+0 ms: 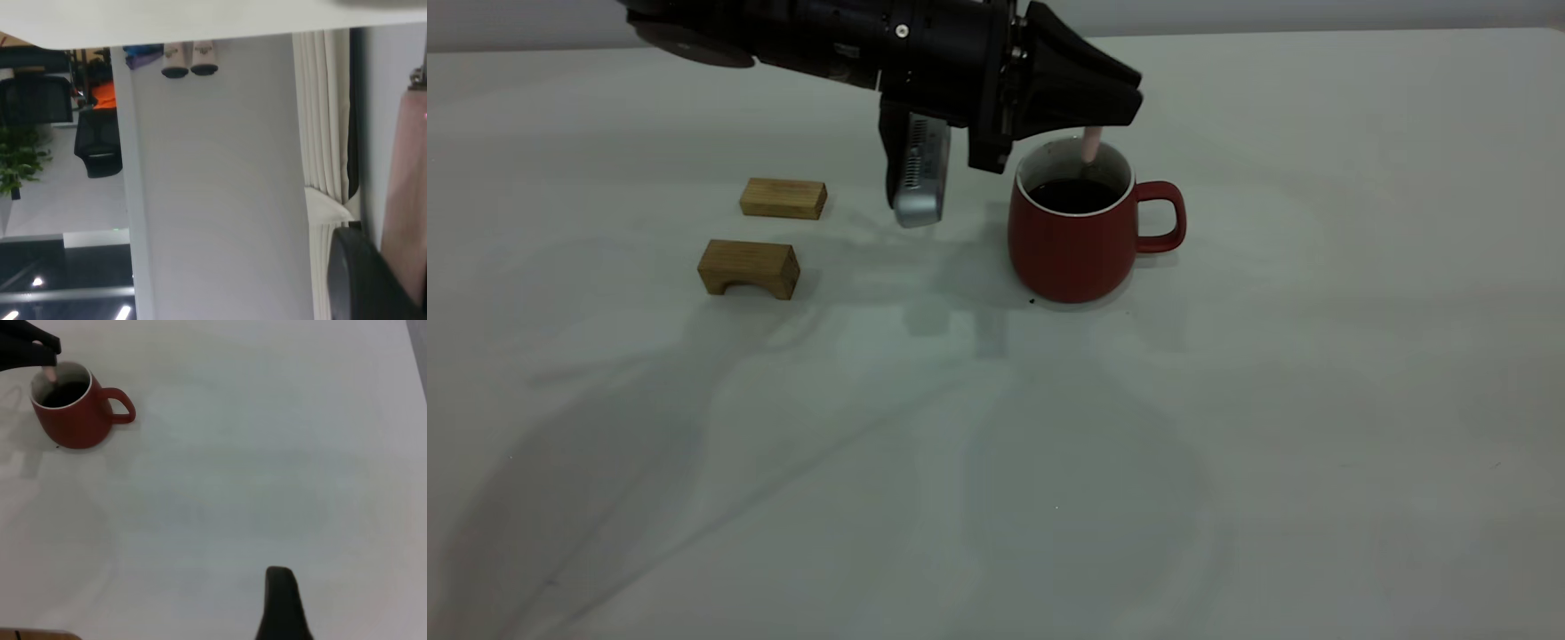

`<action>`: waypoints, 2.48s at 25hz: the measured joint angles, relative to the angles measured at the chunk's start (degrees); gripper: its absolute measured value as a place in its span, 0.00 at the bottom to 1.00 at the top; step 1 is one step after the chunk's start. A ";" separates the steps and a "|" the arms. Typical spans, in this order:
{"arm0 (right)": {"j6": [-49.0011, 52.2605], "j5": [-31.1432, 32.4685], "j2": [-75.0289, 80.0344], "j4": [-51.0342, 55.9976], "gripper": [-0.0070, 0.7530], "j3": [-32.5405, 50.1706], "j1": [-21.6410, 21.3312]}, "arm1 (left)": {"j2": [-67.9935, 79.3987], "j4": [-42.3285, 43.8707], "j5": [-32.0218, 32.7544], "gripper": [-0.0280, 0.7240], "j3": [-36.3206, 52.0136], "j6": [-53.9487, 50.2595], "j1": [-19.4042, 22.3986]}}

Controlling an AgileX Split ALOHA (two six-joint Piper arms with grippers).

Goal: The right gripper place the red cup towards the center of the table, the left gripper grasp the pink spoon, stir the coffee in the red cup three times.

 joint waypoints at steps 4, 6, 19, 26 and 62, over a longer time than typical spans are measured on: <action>0.00 0.00 0.00 0.00 0.78 0.00 0.00 | 0.00 0.30 0.80 0.40 -0.06 0.00 1.07; 0.00 0.00 0.00 0.00 0.78 0.00 0.00 | 0.00 0.75 1.13 0.52 -0.56 -0.07 1.36; 0.00 0.00 0.00 0.00 0.78 0.00 0.00 | -8.41 39.65 8.10 0.73 -14.77 -3.05 1.46; 0.00 0.00 0.00 0.00 0.78 0.00 0.00 | -17.69 74.50 11.48 0.73 -21.73 15.40 1.46; 0.00 0.00 0.00 0.00 0.78 0.00 0.00 | -123.70 100.66 10.94 0.73 56.77 26.90 11.66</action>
